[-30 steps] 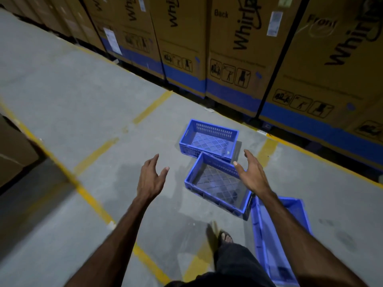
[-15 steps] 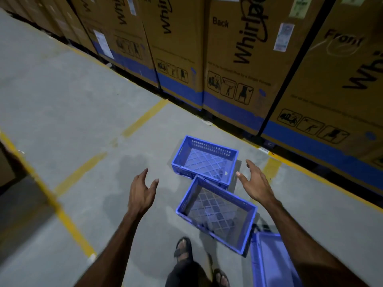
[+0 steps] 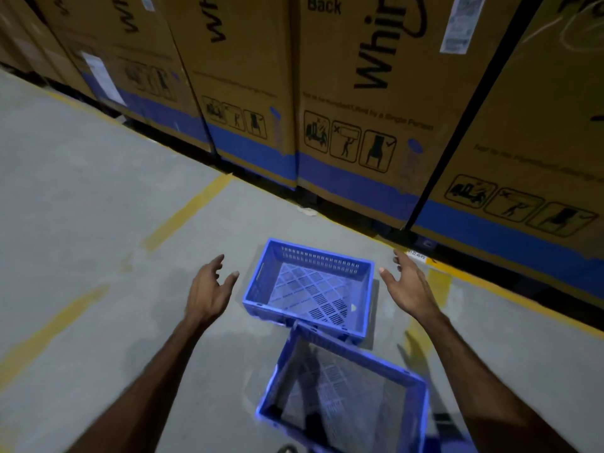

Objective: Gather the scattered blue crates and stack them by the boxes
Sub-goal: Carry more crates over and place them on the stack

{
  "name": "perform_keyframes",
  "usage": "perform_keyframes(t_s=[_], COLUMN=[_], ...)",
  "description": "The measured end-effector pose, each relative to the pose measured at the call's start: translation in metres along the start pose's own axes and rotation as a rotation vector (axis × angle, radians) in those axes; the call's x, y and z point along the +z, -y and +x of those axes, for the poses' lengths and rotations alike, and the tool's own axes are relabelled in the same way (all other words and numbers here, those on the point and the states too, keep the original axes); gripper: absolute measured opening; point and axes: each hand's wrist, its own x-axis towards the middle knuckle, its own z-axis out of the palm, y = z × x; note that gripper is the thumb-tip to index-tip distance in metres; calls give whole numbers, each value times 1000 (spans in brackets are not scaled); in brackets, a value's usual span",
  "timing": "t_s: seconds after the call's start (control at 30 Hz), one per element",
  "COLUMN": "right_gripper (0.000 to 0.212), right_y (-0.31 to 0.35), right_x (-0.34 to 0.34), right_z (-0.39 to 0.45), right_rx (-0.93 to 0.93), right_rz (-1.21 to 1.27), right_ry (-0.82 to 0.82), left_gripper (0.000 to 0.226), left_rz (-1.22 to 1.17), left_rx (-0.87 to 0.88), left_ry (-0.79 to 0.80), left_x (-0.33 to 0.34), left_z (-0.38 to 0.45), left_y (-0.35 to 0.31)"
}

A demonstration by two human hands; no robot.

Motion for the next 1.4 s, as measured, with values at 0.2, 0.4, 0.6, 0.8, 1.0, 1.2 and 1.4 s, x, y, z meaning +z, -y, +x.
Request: perform_keyframes(t_s=[0.2,0.4,0.6,0.8,1.0,1.2,1.4], right_gripper=[71,70,74,75,59,50,33], right_y=[-84,-171,-247,-295,-305,-310,-309], right_x=[83,171,245,286,300,309,320], right_z=[66,111,137,146,138,145,149], right_rx=[5,35,63,135,208,204,206], right_rz=[1,11,-27,-110,-166,-136,-127], right_ry=[-47,-48,-15,42,70,74,28], left_gripper=[62,62,58,56,57,53,31], left_rz=[62,130,199,274,382,370,245], left_rx=[92,119,123,97,67,-17,-60], left_ry=[-2,31,79,85,26,50,27], left_x=[92,183,259,300,305,305,301], left_z=[64,116,143,173,187,195,199], left_y=[76,165,240,290,288,298,296])
